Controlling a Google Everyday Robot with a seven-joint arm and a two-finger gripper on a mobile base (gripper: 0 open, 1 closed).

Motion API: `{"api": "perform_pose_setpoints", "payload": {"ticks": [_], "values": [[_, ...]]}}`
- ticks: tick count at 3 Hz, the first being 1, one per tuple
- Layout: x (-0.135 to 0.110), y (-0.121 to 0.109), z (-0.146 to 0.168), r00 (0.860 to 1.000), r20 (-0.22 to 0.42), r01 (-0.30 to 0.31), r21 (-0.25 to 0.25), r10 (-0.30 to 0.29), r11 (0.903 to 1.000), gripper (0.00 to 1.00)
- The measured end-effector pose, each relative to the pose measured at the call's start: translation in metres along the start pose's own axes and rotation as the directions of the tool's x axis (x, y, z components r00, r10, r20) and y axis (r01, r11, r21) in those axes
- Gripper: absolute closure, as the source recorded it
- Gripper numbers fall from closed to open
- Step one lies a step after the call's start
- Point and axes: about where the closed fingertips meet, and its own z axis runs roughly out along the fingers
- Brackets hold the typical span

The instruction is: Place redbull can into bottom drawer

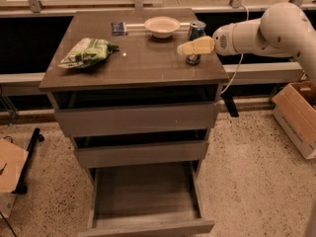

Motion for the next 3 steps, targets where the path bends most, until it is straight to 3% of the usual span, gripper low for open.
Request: {"api": "perform_pose_setpoints", "payload": {"ticks": [1,3], "values": [[-0.0084,-0.0212,0.0258,0.999,0.038,-0.017,0.004,0.017,0.9998,0.0],[-0.0108,-0.0182,0.0247,0.997,0.08,0.018,0.009,-0.019,0.9998,0.49]]}}
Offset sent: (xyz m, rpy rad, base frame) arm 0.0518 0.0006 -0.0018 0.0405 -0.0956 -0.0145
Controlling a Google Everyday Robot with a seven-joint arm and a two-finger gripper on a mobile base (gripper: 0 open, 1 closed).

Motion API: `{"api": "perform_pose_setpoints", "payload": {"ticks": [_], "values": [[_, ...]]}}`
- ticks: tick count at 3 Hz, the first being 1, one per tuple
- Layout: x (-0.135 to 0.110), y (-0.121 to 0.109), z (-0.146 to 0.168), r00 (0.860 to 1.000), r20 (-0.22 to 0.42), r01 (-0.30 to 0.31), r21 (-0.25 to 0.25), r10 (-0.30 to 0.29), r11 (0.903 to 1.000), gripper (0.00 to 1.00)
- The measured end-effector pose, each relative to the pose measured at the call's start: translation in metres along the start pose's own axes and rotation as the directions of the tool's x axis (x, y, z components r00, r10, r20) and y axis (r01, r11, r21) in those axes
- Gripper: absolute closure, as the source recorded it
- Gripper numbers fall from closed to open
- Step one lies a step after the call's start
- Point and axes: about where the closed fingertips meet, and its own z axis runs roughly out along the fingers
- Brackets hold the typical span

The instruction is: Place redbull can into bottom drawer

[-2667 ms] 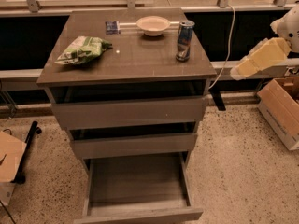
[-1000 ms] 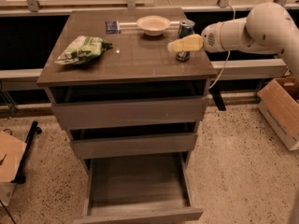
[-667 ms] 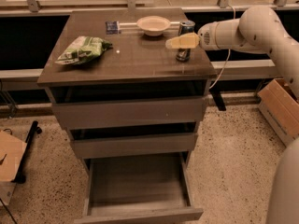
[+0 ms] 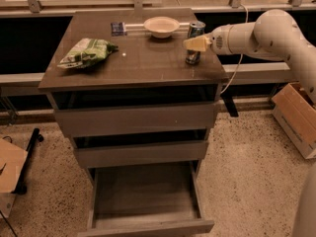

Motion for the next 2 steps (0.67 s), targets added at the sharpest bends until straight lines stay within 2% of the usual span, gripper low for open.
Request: {"api": "perform_pose_setpoints", "payload": {"ticks": [1,2], "values": [[0.004,0.021,-0.017,1.0,0.001,0.029,-0.01,-0.029,0.9995,0.72],[0.005,0.066,-0.051,0.997,0.018,0.071,-0.046,-0.07,0.9964,1.0]]}}
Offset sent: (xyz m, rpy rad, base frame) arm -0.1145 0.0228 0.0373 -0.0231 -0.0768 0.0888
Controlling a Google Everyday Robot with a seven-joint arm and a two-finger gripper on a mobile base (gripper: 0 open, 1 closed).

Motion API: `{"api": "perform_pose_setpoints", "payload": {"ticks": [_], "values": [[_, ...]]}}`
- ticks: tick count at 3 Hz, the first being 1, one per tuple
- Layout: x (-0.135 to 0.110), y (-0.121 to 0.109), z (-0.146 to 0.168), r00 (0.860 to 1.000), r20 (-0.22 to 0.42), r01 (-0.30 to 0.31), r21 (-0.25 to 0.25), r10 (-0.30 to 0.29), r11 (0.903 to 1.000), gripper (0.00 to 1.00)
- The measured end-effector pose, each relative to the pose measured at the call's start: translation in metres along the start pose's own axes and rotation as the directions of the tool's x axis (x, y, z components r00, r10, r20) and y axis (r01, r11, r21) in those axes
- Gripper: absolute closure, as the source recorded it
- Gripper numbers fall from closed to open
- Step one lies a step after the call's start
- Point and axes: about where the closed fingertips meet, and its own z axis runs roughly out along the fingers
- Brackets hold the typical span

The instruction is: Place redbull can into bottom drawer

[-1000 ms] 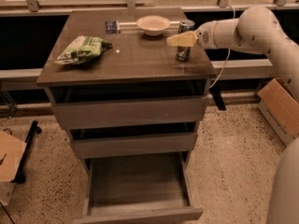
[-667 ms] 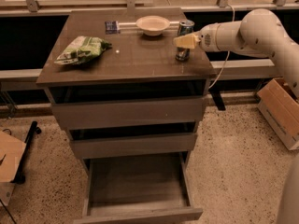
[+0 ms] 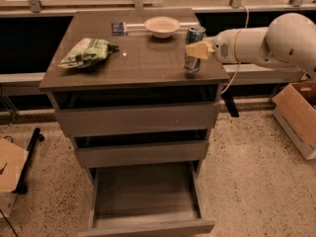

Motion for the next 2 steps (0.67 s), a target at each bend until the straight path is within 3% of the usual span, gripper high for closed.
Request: {"api": "perform_pose_setpoints", "payload": {"ticks": [1,2], "values": [[-0.001,0.052,-0.032,0.999,-0.017,0.043,-0.04,-0.044,0.9983,1.0],[-0.003,0.12,-0.061,0.998,-0.043,0.038,-0.061,-0.04,0.9974,1.0]]}}
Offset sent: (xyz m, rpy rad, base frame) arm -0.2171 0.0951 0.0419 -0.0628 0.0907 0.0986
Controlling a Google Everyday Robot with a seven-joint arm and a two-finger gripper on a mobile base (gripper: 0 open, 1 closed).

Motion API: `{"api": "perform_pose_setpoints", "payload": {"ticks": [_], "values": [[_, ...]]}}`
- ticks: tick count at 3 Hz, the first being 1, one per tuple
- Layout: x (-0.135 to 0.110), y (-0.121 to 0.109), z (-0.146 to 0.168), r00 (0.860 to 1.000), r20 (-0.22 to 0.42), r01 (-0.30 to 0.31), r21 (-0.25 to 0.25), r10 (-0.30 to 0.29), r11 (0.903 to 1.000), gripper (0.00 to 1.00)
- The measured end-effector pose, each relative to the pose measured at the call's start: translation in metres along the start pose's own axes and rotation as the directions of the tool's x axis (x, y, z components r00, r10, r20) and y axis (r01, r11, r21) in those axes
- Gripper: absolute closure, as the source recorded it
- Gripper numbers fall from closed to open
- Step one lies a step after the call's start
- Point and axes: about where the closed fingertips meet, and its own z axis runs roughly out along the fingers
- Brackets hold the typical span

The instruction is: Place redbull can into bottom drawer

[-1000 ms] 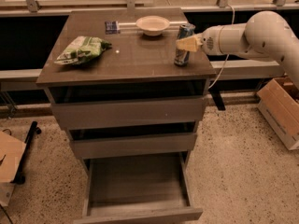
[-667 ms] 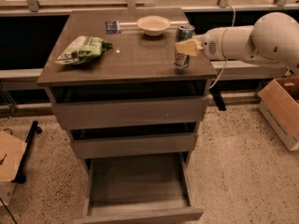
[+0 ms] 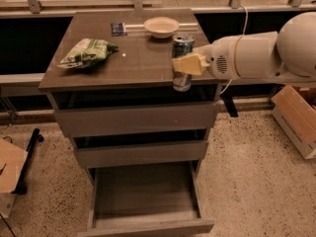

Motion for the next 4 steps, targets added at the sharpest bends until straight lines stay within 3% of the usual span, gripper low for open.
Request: {"api": "perform_pose_setpoints", "payload": {"ticks": [1,2,3,4], "values": [[0.01,0.077,0.001,0.998,-0.061,-0.015,-0.015,0.014,0.9998,1.0],[0.037,0.127,0.018,0.994,-0.104,-0.04,-0.004,0.039,0.9992,1.0],[0.058,0.137,0.041,0.987,-0.106,-0.118,0.012,0.118,0.993,1.0],[0.056,0.137,0.04,0.988,-0.105,-0.114,0.024,0.116,0.9932,1.0]]}}
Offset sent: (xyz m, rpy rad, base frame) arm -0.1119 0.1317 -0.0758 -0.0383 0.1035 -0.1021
